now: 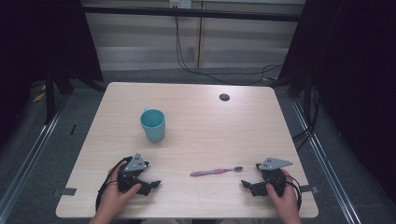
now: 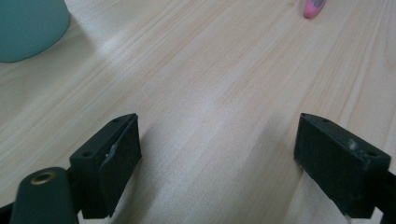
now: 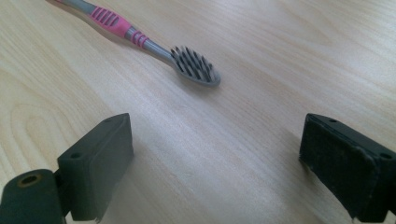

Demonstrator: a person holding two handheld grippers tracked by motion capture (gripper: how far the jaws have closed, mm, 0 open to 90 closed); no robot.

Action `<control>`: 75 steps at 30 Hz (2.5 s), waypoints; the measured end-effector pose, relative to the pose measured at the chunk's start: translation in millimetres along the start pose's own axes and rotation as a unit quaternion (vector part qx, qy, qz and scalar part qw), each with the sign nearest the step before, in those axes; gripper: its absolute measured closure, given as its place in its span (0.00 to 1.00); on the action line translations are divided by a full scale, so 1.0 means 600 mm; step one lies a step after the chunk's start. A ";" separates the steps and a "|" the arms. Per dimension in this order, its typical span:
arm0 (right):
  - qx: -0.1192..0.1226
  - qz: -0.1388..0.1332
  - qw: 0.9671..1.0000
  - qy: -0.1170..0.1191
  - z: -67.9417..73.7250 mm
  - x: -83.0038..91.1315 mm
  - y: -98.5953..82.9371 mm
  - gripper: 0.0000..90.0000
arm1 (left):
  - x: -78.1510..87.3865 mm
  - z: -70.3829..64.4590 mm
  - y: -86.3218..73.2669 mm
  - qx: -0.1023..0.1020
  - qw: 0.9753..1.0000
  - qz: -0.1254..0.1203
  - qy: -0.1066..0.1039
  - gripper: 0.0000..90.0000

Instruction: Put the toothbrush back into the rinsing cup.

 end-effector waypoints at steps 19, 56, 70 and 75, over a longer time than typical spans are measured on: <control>0.063 0.077 0.995 0.013 0.004 0.008 0.036 0.18 | 0.000 0.000 0.000 0.000 1.000 0.000 0.000 0.16; 0.242 0.186 0.949 0.079 0.081 -0.051 0.174 0.27 | 0.001 0.000 -0.001 0.001 1.000 0.002 0.000 0.16; 0.273 0.210 0.934 0.098 0.106 -0.082 0.192 0.32 | 0.001 0.000 -0.001 0.000 1.000 0.001 0.000 0.16; 0.283 0.213 0.929 0.103 0.111 -0.092 0.193 0.35 | 0.001 0.000 -0.001 0.000 1.000 0.001 0.000 0.16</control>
Point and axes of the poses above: each handheld gripper's, and its own axes: x roughly backward along the jaws, y roughly out of its top, z roughly to its left, the point moved 4 cm from there along -x, roughly forward along the jaws, and after that the axes turned 3 degrees about -y, right-handed, at the moved point
